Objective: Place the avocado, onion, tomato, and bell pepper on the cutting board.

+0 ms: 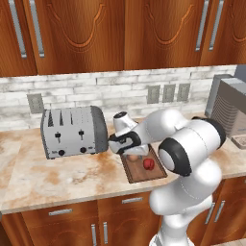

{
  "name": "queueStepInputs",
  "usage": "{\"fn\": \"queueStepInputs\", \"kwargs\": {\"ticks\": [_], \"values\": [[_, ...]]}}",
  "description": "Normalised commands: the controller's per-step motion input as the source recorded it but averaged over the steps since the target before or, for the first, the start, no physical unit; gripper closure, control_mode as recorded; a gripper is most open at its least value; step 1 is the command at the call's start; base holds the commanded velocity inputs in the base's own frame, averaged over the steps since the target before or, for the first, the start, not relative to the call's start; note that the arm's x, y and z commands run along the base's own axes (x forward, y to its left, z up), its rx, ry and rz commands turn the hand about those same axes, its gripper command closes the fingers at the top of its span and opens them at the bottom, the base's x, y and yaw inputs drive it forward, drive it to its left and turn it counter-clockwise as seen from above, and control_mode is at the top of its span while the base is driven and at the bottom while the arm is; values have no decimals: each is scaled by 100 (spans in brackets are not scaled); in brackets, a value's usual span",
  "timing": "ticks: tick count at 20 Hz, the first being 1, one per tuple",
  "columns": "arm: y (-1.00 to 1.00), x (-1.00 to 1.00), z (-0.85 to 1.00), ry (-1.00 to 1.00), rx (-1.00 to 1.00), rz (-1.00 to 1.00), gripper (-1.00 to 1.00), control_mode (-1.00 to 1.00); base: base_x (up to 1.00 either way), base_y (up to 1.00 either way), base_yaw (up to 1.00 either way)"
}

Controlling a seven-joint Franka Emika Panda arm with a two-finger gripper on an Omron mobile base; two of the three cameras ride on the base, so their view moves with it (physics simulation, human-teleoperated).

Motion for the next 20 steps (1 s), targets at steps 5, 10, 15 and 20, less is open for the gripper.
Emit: {"fn": "queueStepInputs", "kwargs": {"ticks": [5,10,15,20], "values": [[-2,15,-15,3,0,0,100,-100,0,0,0],[-7,3,-10,4,0,0,-100,-100,0,0,0],[-18,0,-3,5,0,0,-100,-100,0,0,0],[-23,-1,1,1,0,0,-100,-100,0,0,0]]}}
